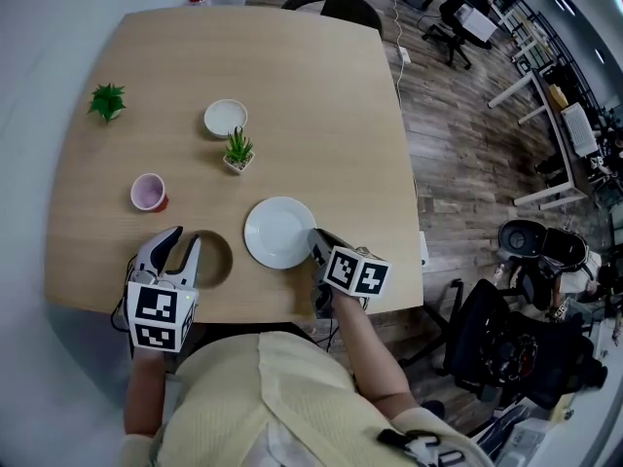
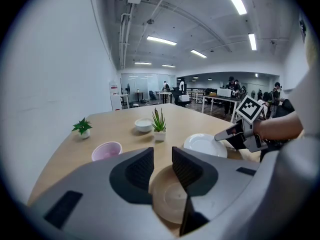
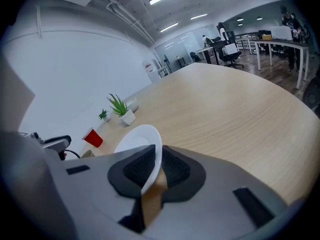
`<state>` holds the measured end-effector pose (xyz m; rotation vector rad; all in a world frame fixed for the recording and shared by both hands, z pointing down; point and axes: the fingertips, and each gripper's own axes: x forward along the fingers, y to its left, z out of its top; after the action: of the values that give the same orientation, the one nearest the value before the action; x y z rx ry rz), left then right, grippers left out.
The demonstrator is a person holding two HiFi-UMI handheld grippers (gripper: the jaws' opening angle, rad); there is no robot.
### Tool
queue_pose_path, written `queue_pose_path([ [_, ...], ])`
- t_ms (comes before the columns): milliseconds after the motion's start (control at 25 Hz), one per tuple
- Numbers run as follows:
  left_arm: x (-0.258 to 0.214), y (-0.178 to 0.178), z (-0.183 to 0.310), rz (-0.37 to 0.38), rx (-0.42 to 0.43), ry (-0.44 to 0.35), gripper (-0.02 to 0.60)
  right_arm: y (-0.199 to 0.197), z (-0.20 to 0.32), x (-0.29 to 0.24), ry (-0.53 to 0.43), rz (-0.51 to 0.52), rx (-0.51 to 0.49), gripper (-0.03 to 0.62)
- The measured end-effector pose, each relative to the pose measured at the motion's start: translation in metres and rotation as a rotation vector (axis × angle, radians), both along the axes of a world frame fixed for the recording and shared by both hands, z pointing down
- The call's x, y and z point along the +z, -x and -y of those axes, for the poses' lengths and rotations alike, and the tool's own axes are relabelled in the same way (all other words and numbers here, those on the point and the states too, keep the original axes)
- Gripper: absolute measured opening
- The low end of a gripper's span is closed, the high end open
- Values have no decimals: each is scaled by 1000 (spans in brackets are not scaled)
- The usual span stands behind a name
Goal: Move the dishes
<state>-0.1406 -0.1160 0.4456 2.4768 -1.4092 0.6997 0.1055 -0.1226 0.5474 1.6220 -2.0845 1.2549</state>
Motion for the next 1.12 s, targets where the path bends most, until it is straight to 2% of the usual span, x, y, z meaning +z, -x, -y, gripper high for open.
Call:
queue_pose_path([
  [240, 0, 0, -1, 8, 6, -2, 120, -1, -4, 5, 18, -123, -22, 60],
  [560, 1, -1, -3, 15, 10, 2, 120, -2, -6, 6, 12, -185, -44, 63],
  [760, 4, 1, -3, 14, 4, 7, 120, -3, -6, 5, -11, -269, -45, 60],
  [1120, 3, 10, -2, -3, -40, 19, 120, 6, -6, -16, -67, -229, -57, 60],
])
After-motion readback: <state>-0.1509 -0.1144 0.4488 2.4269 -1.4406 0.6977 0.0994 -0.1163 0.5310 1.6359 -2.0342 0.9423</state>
